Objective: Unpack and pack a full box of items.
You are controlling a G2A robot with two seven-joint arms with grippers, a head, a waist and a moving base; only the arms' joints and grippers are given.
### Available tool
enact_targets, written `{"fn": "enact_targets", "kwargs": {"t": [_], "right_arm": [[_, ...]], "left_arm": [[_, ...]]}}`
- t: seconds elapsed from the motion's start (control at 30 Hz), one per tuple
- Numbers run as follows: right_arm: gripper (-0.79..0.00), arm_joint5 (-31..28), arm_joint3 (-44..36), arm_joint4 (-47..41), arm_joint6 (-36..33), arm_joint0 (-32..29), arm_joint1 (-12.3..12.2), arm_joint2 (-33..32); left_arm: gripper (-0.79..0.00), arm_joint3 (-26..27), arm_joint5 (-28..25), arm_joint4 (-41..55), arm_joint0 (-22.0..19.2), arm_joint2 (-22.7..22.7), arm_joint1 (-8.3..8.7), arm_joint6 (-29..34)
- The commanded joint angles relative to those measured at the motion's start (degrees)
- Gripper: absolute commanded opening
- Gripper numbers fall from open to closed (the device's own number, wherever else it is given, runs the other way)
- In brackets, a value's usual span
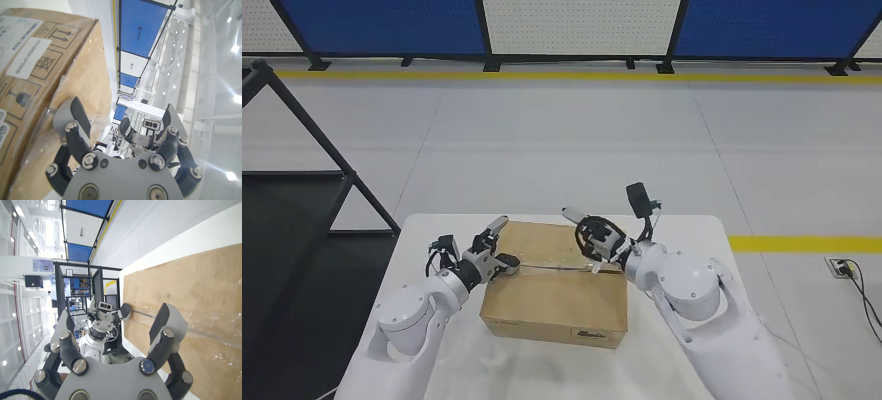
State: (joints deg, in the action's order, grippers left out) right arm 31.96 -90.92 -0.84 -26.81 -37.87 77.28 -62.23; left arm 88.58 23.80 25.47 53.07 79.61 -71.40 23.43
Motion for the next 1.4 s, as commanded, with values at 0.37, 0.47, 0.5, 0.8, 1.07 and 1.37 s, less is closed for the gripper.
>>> {"fn": "enact_targets", "kwargs": {"t": [0.37, 0.47, 0.5, 0.8, 1.07, 1.37], "right_arm": [[0.0, 1.76, 7.72, 0.9, -4.06, 2.81, 0.39, 2.03], [0.0, 1.02, 6.64, 1.96, -6.42, 1.66, -0.16, 1.14], [0.0, 0.95, 6.4, 2.2, -6.88, 1.39, -0.28, 0.95], [0.0, 1.43, 6.11, 3.94, -9.91, -0.6, -1.26, -1.13], [0.0, -1.09, 6.26, 1.48, -8.74, -2.28, -1.36, -2.68], [0.0, -4.29, 5.34, -2.09, -9.04, -4.09, -1.52, -4.39]], "left_arm": [[0.0, 0.02, -0.21, 0.2, -0.22, -0.13, 0.19, -0.14], [0.0, -0.25, -0.08, 0.26, -0.51, -0.37, 0.19, -0.33], [0.0, -0.29, -0.07, 0.28, -0.58, -0.45, 0.18, -0.39], [0.0, -0.97, 0.02, 1.22, -1.38, -1.33, -0.04, -2.37], [0.0, -1.01, -0.45, 1.94, -1.52, -1.92, -0.2, -3.55], [0.0, -1.88, -0.46, 1.19, -1.6, -2.87, -0.24, -3.87]]}}
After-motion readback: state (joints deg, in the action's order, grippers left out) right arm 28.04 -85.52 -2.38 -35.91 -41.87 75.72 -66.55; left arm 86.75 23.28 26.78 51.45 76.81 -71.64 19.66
